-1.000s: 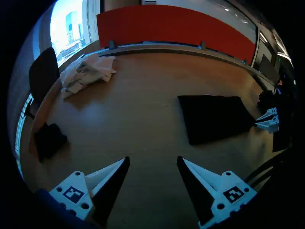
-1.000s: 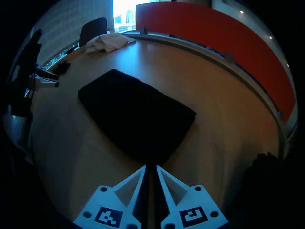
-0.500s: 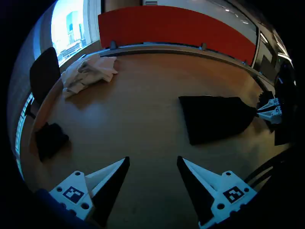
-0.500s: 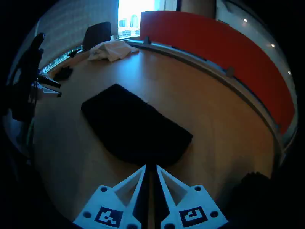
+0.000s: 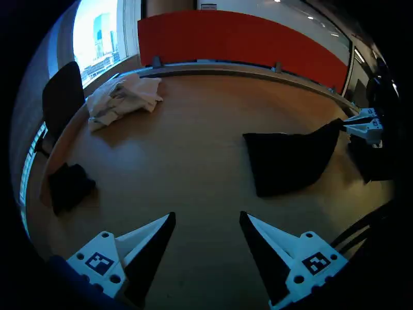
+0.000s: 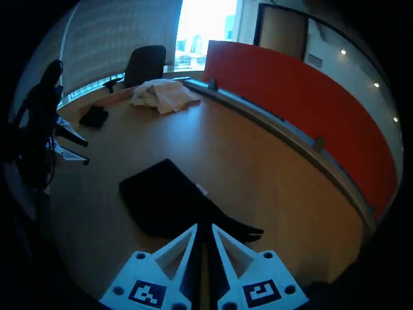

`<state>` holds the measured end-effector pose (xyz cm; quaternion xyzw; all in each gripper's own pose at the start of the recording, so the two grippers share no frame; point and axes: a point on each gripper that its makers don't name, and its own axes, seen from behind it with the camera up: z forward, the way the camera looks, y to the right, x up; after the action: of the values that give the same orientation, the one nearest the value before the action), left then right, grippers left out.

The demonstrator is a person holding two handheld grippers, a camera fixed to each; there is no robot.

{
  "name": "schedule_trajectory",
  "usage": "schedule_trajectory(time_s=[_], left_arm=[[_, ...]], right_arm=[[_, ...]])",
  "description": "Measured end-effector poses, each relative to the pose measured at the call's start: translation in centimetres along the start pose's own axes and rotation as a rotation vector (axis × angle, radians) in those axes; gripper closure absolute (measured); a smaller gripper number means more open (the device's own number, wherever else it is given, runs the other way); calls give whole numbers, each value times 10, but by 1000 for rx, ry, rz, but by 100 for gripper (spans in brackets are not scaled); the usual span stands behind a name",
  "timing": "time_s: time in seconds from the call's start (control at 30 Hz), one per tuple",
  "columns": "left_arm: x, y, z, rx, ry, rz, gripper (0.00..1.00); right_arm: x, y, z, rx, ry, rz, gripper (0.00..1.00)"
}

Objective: Fold towel

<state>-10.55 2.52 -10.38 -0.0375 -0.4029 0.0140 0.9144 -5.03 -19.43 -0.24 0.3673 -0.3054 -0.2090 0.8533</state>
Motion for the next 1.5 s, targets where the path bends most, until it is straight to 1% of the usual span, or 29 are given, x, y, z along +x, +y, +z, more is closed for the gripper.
schedule_trajectory(time_s=[0.1, 0.3, 0.5, 0.7, 0.9, 1.13, 1.2, 1.37, 1.5], left_arm=[[0, -1, -1, 1, 1, -2, 8], [0, -2, -2, 1, 3, -5, 8], [2, -6, -6, 4, 8, -6, 8], [6, -8, -13, -2, 24, -29, 8], [11, -12, -24, -7, 43, -51, 8], [8, -20, -32, 4, 54, -59, 8], [7, -22, -34, 11, 56, -62, 8], [2, -25, -38, 18, 58, -72, 8], [-2, -25, -39, 19, 57, -79, 8]], right_arm=[[9, -3, 2, 5, 11, -13, 96], [12, -5, 5, 11, 9, -19, 96], [19, -9, 9, 23, 11, -32, 96], [37, -25, 21, 62, 17, -73, 96], [55, -54, 43, 120, 14, -127, 96], [63, -97, 74, 199, -5, -156, 96], [62, -111, 84, 225, -15, -156, 96], [41, -145, 109, 288, -74, -128, 95], [25, -159, 121, 313, -114, -105, 95]])
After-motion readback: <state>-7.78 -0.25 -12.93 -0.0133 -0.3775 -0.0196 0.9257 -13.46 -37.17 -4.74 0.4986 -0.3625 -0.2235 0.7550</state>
